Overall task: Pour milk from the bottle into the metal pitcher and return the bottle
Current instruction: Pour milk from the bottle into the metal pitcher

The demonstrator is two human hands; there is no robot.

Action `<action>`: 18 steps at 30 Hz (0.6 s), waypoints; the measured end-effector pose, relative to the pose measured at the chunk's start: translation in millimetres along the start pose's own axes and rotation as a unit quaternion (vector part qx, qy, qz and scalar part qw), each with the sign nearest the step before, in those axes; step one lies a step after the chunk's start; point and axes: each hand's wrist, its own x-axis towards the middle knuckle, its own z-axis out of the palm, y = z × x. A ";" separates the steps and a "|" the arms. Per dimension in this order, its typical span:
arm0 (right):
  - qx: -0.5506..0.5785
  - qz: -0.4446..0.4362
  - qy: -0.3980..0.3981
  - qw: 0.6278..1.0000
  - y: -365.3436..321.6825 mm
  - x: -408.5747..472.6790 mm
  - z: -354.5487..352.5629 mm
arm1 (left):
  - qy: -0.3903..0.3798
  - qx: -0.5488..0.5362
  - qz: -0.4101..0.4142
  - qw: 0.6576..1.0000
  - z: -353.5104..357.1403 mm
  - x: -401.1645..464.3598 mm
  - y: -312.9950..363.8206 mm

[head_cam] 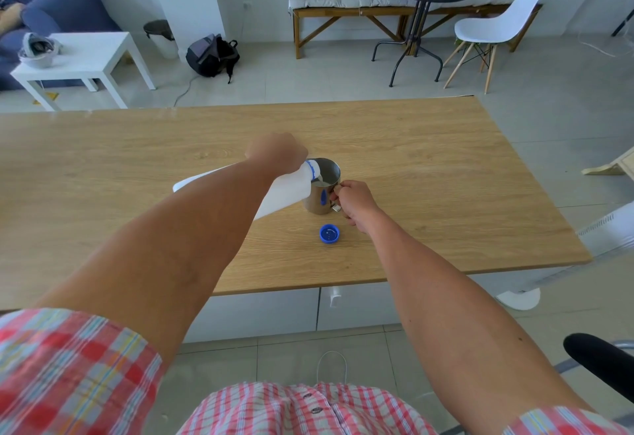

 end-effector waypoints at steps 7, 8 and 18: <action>0.003 -0.001 0.000 1.000 -0.7 -1.7 -0.4 | 0.003 -0.001 0.007 1.000 0.6 0.8 -0.5; 0.004 -0.001 0.000 1.000 -0.6 -1.5 -0.3 | 0.003 0.000 0.008 1.000 0.7 0.8 -0.5; 0.002 -0.002 0.006 1.000 0.4 -0.3 -0.9 | 0.003 0.011 0.007 1.000 0.4 1.1 0.7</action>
